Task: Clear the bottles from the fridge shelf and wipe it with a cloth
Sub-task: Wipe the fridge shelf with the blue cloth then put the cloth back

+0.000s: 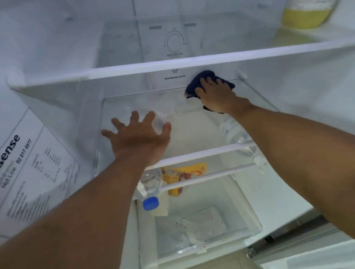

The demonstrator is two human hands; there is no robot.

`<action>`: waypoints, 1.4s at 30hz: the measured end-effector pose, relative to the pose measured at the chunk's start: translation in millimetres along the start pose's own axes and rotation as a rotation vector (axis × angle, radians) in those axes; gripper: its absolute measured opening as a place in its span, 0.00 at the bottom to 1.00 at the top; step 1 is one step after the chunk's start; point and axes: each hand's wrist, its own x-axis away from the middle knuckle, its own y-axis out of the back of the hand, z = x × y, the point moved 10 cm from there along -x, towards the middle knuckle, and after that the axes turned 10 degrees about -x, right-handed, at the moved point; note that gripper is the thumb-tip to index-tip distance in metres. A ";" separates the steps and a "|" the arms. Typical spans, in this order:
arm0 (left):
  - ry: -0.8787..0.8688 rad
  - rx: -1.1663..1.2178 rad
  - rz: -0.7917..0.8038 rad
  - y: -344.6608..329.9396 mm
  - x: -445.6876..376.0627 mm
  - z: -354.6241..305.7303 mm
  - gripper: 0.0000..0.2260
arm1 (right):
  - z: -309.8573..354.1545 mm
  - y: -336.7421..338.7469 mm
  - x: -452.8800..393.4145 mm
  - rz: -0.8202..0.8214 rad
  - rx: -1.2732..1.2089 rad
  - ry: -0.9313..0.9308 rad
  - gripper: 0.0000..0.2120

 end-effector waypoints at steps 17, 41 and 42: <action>-0.047 0.049 -0.006 -14.6 -10.2 18.4 0.25 | 87.5 -16.2 86.7 0.023 0.128 0.464 0.25; -0.033 0.044 -0.004 -17.0 -13.6 16.6 0.27 | -21.8 21.9 28.9 -0.062 0.103 -0.006 0.22; -0.035 0.039 -0.006 -17.4 -13.6 16.8 0.27 | 3.2 14.0 13.4 -0.048 0.079 0.041 0.21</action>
